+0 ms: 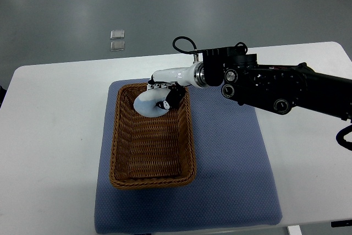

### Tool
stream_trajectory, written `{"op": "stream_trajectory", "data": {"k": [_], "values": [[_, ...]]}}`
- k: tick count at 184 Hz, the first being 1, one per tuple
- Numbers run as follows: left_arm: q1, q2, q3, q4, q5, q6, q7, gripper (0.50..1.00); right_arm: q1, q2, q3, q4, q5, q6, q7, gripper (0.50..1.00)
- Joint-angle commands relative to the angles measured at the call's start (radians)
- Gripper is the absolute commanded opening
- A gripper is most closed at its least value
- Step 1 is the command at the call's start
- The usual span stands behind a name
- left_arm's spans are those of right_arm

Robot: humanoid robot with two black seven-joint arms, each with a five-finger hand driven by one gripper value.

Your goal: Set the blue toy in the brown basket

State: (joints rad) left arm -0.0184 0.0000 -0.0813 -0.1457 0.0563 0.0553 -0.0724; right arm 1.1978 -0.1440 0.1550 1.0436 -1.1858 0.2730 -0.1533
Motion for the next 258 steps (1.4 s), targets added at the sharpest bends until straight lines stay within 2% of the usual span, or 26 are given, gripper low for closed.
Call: {"op": "stream_trajectory", "data": {"k": [1,11,34,76,105,127,136,168,205,258], "values": [[0.0,0.0,0.0,0.0,0.0,0.0,0.0,1.0,-0.012,0.003,0.001,0.001,0.0,-0.005,0.001,0.633],[0.0,0.0,0.0,0.0,0.0,0.0,0.0,1.0,-0.017,0.007,0.001,0.001,0.0,-0.005,0.001,0.686],[0.0,0.0,0.0,0.0,0.0,0.0,-0.001,1.0,-0.024,0.009,0.003,0.001,0.002,-0.008,0.001,0.754],[0.0,0.0,0.0,0.0,0.0,0.0,0.0,1.0,-0.024,0.007,0.004,0.001,0.003,-0.009,0.001,0.795],[0.0,0.0,0.0,0.0,0.0,0.0,-0.001,1.0,-0.023,0.004,0.006,0.001,0.012,-0.008,0.003,0.854],[0.0,0.0,0.0,0.0,0.0,0.0,0.0,1.0,-0.021,0.001,0.008,0.001,0.017,-0.008,0.006,0.862],[0.0,0.0,0.0,0.0,0.0,0.0,0.0,1.0,-0.02,-0.002,0.009,0.001,0.018,-0.008,0.008,0.901],[0.0,0.0,0.0,0.0,0.0,0.0,0.0,1.0,-0.014,-0.011,0.043,0.001,0.02,-0.008,0.032,0.903],[0.0,0.0,0.0,0.0,0.0,0.0,0.0,1.0,-0.052,-0.028,0.185,-0.005,0.028,-0.011,0.032,0.903],[0.0,0.0,0.0,0.0,-0.001,0.0,-0.001,1.0,-0.132,-0.031,0.414,-0.1,0.06,-0.086,0.032,0.901]]}}
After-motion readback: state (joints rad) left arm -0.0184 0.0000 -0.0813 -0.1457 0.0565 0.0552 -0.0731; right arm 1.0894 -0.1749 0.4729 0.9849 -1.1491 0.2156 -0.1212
